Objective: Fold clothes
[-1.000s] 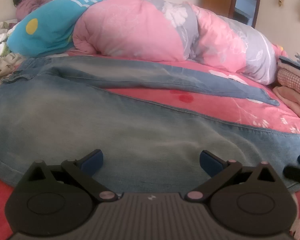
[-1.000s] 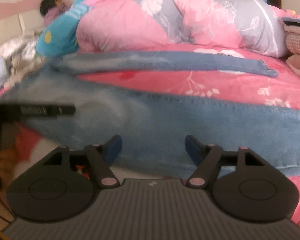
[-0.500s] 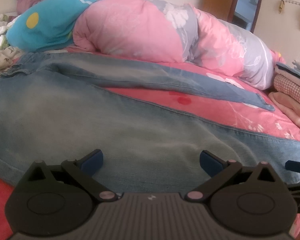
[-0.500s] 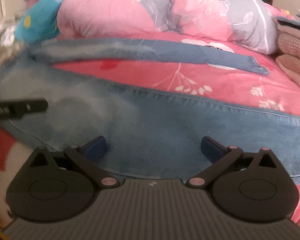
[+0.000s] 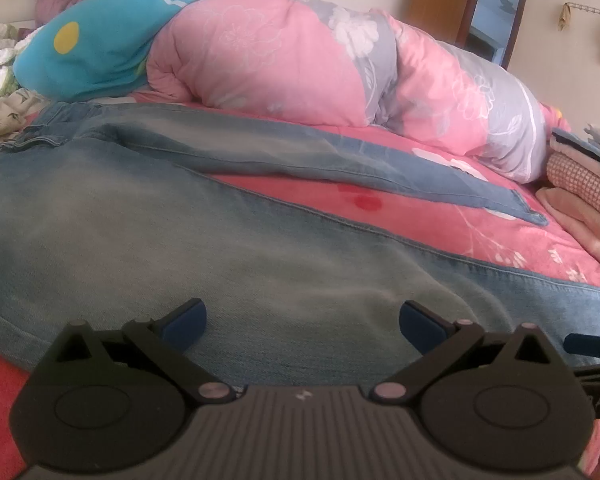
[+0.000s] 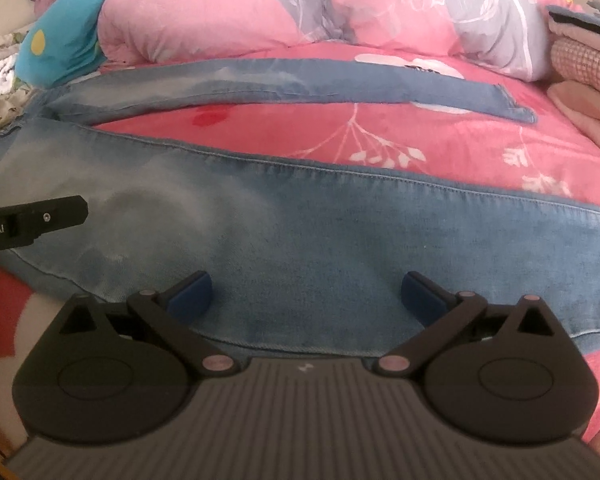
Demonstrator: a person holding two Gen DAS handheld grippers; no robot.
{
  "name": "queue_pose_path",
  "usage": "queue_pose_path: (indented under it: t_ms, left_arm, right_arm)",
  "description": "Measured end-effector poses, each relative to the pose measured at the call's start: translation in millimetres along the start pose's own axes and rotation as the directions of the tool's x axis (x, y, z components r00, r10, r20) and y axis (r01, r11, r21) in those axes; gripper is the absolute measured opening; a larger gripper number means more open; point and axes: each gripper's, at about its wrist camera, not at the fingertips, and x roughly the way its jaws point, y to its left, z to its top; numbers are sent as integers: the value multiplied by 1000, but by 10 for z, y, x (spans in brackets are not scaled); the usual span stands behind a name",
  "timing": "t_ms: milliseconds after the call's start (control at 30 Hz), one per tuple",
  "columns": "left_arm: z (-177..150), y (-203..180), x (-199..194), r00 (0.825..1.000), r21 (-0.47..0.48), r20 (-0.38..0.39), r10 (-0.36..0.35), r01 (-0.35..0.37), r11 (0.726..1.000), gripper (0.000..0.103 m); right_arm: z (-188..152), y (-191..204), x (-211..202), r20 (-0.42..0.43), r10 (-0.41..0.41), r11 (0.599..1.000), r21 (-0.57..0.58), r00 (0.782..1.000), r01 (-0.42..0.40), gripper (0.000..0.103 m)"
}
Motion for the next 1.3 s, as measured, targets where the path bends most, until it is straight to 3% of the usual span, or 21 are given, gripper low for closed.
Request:
queue_pose_path:
  t_ms: [567, 733, 833, 967, 1300]
  left_arm:
    - [-23, 132, -72, 997, -31, 21, -70, 70, 997, 103]
    - [-20, 156, -99, 997, -47, 27, -75, 77, 996, 103]
    - [-3, 125, -114, 998, -52, 31, -53, 55, 997, 103]
    - [61, 95, -156, 999, -61, 48, -22, 25, 998, 103]
    - [111, 168, -42, 999, -145, 38, 19, -13, 989, 103]
  right_arm:
    - [-94, -36, -13, 40, 31, 999, -26, 999, -30, 102]
    - [-98, -42, -132, 15, 33, 999, -26, 999, -33, 102]
    - [-112, -36, -350, 25, 23, 1000, -19, 999, -22, 102]
    - [-87, -73, -802, 109, 11, 1000, -2, 994, -11, 102]
    - [470, -263, -1824, 299, 110, 994, -44, 948, -102, 101]
